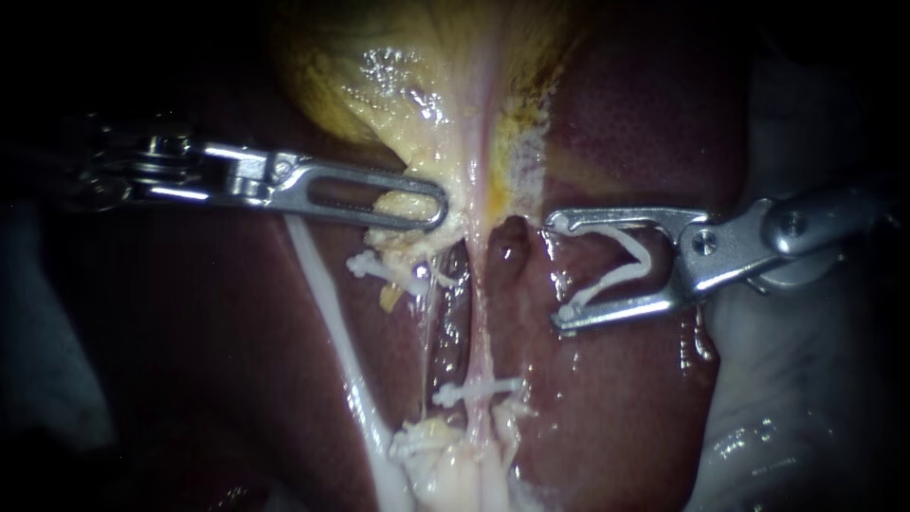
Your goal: Clipping second clip right tube
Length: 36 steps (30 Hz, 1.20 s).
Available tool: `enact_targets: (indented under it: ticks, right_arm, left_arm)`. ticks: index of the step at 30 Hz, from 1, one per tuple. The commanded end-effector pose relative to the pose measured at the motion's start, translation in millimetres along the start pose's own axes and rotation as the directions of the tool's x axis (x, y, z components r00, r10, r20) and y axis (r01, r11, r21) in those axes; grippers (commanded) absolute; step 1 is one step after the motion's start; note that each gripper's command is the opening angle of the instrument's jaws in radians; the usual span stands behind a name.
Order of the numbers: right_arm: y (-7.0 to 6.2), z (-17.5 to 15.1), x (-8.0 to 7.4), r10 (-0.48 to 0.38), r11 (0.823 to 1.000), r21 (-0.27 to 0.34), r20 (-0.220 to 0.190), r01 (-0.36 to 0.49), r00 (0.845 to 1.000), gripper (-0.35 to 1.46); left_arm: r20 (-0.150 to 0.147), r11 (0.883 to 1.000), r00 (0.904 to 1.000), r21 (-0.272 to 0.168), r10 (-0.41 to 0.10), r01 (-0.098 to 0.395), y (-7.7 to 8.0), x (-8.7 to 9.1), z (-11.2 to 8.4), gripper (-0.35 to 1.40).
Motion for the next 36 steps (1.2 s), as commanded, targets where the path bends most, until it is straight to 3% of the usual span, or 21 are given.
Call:
enact_targets:
  ticks: [1,5,11,15,20,26,28,36]
  right_arm:
    - [0.0,0.0,0.0,0.000,1.000,0.000,0.000,0.000,1.000,0.50]
    - [0.0,0.0,0.0,0.000,1.000,0.000,0.000,0.000,1.000,0.50]
    - [0.0,0.0,0.1,0.000,1.000,0.000,0.000,0.000,1.000,0.50]
    - [0.0,0.1,0.1,0.000,1.000,-0.003,0.001,0.000,1.000,0.50]
    - [-0.3,0.7,-0.1,0.004,1.000,0.002,-0.001,-0.004,1.000,0.50]
    - [-0.9,2.6,-1.1,0.130,0.992,-0.002,0.016,-0.130,0.991,0.50]
    - [-1.2,3.6,-1.8,0.170,0.985,0.010,0.040,-0.171,0.985,0.49]
    - [-2.4,8.1,-4.4,0.314,0.947,0.047,0.046,-0.316,0.948,0.49]
  left_arm:
    - [-0.001,1.000,1.0000,0.002,0.000,0.000,-0.1,0.0,-0.2,-0.35]
    - [-0.013,1.000,0.9999,0.013,-0.006,0.006,-1.1,-0.6,-2.2,-0.35]
    - [0.018,1.000,0.9994,0.000,-0.029,0.029,-3.1,-2.2,-7.3,-0.35]
    - [0.037,1.000,0.9990,-0.004,-0.027,0.027,-3.9,-2.6,-9.7,-0.35]
    - [0.040,1.000,0.9988,-0.003,-0.029,0.029,-4.2,-2.6,-9.9,-0.35]
    - [0.043,1.000,0.9986,-0.005,-0.030,0.031,-4.5,-2.4,-9.7,-0.35]
    - [0.043,1.000,0.9987,-0.007,-0.025,0.026,-4.7,-2.3,-9.7,-0.35]
    - [0.048,1.000,0.9985,-0.007,-0.027,0.028,-5.2,-2.2,-9.5,-0.35]
